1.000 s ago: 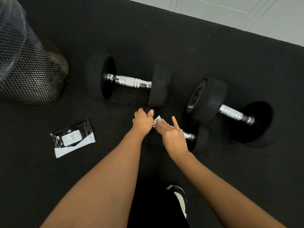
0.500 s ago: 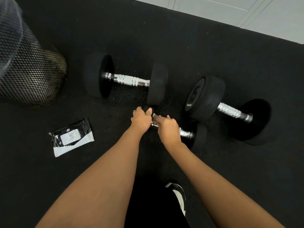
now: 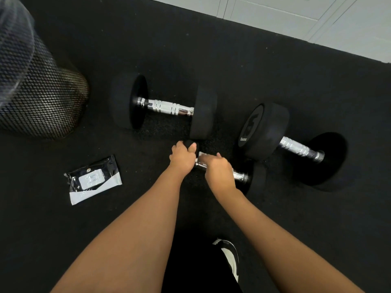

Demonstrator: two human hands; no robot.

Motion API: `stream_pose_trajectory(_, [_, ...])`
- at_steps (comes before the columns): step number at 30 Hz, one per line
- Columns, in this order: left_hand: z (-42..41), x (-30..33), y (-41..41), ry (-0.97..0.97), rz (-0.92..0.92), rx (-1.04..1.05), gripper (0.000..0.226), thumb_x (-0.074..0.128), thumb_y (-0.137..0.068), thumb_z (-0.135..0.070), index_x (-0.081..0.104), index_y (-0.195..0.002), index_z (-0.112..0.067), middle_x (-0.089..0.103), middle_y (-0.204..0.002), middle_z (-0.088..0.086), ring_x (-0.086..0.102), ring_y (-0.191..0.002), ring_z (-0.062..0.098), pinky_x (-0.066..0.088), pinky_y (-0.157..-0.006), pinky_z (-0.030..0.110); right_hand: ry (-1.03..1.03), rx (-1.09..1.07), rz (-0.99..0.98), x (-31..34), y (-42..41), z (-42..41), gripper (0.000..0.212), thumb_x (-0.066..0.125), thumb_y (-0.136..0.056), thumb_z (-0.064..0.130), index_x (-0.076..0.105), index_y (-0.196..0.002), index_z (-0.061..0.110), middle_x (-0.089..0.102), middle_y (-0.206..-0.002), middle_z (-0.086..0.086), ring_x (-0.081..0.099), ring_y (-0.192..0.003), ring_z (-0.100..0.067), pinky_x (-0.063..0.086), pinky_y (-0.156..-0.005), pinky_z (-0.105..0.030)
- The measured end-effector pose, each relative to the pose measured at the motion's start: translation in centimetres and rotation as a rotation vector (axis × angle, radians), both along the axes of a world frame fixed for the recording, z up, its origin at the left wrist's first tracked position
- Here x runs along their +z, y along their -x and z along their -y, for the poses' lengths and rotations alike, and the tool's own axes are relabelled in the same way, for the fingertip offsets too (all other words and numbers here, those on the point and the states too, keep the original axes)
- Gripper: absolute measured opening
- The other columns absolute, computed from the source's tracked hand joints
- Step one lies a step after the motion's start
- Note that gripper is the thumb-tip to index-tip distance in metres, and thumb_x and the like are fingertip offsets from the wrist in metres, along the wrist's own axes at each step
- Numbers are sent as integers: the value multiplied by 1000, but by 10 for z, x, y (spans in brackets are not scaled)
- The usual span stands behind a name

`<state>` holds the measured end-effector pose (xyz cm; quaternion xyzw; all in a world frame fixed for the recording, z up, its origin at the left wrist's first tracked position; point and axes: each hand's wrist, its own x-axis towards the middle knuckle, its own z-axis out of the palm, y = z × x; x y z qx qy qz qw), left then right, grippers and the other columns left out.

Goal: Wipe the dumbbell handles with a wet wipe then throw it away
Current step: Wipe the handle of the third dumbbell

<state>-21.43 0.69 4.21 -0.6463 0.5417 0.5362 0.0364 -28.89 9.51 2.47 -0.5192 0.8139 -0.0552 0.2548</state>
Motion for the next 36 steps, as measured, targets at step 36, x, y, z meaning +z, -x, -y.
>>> stream_pose_trajectory(36, [0, 3, -1, -3, -6, -9, 57, 37, -99, -34, 21, -147, -8, 24, -151, 14, 28, -137, 33, 29, -109, 43, 368, 323, -44, -9, -3, -42, 58, 75, -59, -16, 66, -113, 5, 65, -119, -11, 62, -111, -26, 44, -96, -44])
